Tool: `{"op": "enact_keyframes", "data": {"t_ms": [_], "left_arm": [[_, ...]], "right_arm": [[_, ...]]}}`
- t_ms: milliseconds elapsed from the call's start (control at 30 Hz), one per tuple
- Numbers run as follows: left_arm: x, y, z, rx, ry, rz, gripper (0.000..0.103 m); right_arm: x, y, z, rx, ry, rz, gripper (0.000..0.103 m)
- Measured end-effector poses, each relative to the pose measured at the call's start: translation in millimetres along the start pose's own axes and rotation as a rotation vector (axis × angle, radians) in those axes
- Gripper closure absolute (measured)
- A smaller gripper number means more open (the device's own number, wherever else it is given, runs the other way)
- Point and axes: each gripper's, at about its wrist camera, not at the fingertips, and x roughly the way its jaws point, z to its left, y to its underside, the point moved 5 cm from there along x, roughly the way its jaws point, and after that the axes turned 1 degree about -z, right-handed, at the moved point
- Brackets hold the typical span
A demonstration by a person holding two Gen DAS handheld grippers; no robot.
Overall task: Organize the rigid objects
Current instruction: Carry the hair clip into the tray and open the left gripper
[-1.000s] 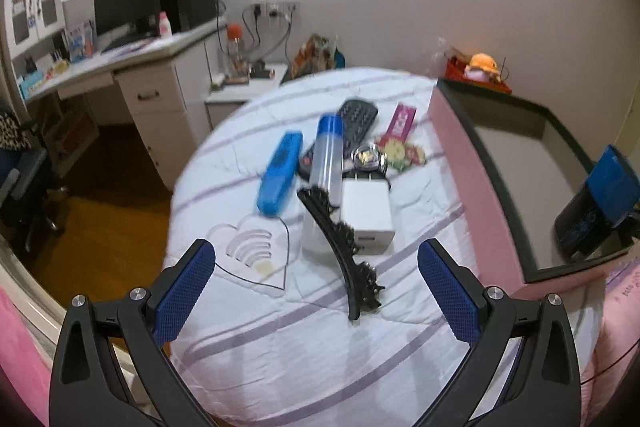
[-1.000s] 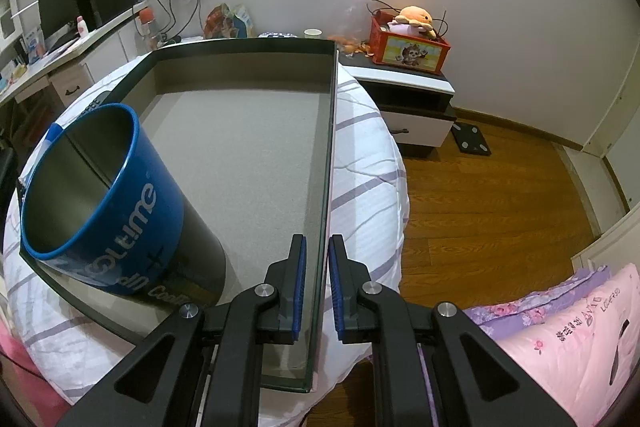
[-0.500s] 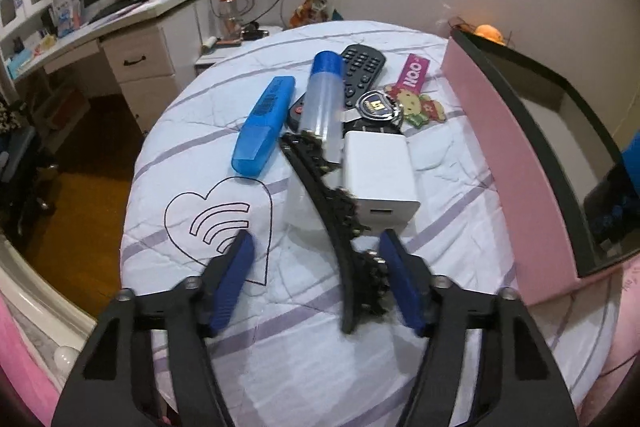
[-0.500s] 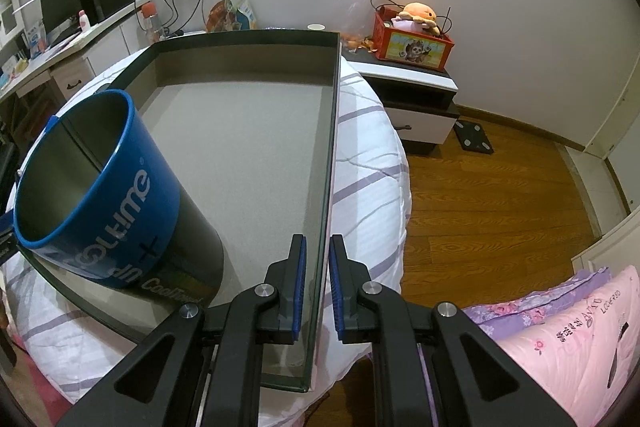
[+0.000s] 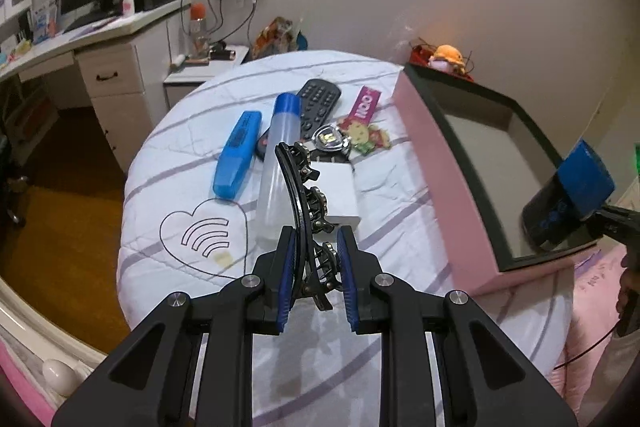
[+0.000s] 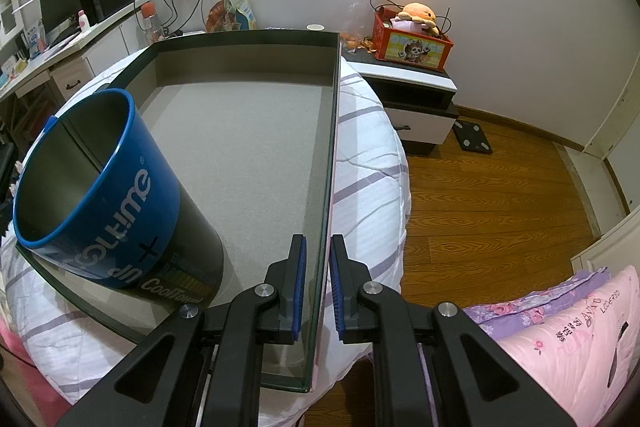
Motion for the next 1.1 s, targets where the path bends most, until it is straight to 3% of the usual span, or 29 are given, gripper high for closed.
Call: {"op": "enact_keyframes", "data": {"t_ms": [333, 600, 867, 1100], "left_arm": [[-32, -19, -26, 0.054, 0.038, -0.071, 0.082], [-41, -44, -94, 0.167, 0.138, -0.115, 0.082], [-10, -41, -156, 0.242, 0.224, -0.048, 0.082], [20, -28, -179, 0.278, 0.211, 0.021, 0.082]], "right_arm": [[-1, 0, 1, 0.001, -0.003, 0.000, 0.089], [-1, 0, 1, 0.006, -0.009, 0.000, 0.089], [-1, 0, 0, 0.011, -0.028, 0.003, 0.089], [0, 1, -1, 0.007, -0.034, 0.002, 0.089]]}}
